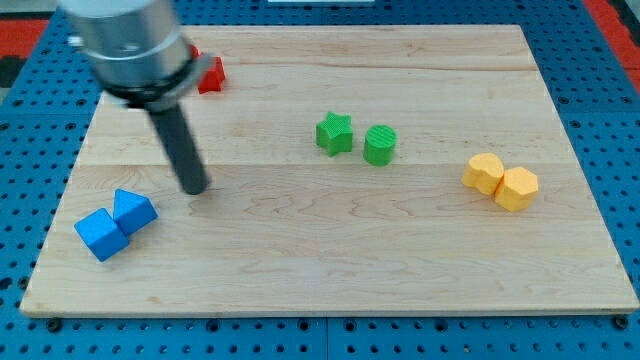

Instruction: Move the yellow heart to the right of the green circle

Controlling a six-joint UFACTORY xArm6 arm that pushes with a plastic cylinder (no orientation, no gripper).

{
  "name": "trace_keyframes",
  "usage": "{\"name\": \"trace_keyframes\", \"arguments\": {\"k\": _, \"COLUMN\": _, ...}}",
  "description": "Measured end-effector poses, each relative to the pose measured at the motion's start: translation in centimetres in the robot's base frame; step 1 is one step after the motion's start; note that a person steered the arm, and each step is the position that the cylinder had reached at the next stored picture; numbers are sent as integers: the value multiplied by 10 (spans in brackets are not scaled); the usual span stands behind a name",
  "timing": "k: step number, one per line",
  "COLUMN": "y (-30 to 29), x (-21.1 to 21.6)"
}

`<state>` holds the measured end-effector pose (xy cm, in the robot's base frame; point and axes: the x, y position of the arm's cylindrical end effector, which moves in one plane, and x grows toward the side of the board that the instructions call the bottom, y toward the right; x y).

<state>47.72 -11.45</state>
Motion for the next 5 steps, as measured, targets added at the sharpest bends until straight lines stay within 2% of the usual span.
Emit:
{"name": "trace_keyframes", "arguments": {"k": 1, "y": 35, "x": 0}}
{"name": "trace_keyframes", "arguments": {"k": 3, "y": 56, "x": -2}}
{"name": "trace_keyframes", "arguments": {"k": 4, "y": 87, "x": -1}}
{"name": "trace_keyframes", "arguments": {"k": 5, "y": 182, "x": 66}}
